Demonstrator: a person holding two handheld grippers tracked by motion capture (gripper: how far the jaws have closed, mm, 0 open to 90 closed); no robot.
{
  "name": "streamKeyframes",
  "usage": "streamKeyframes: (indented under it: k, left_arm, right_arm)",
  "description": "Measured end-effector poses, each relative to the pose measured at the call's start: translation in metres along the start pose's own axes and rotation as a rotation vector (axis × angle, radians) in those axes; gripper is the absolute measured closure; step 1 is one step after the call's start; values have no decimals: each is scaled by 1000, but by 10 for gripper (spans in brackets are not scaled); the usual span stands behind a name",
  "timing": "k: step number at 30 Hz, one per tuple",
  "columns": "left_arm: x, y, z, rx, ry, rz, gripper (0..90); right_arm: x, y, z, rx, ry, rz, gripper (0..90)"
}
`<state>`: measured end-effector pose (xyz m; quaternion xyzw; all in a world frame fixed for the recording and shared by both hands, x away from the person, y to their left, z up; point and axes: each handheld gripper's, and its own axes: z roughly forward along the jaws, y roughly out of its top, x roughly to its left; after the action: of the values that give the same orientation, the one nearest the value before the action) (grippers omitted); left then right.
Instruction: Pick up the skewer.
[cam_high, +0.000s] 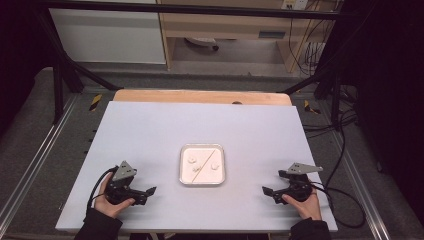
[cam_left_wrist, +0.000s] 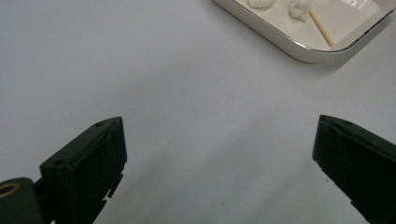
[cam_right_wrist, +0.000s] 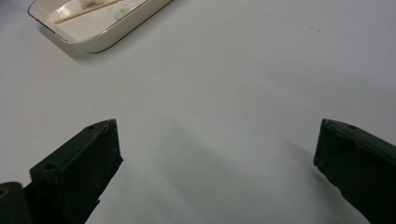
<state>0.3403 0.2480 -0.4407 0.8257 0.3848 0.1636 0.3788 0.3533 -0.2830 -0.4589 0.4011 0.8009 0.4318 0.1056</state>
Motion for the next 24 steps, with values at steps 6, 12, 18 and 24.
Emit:
streamKeyframes:
  k: [6, 12, 18, 24]
  left_arm:
    - [-7, 8, 1, -4, -2, 5, 35]
    - [-16, 19, 2, -8, 1, 5, 43]
    - [-26, 31, 6, 8, 4, 24, 51]
    - [-37, 46, 14, 16, -1, 26, 73]
  right_arm:
    - [0, 0, 0, 4, -2, 1, 11]
    - [0, 0, 0, 6, -4, -2, 11]
    - [0, 0, 0, 7, -6, -3, 11]
    - [0, 0, 0, 9, -8, -4, 11]
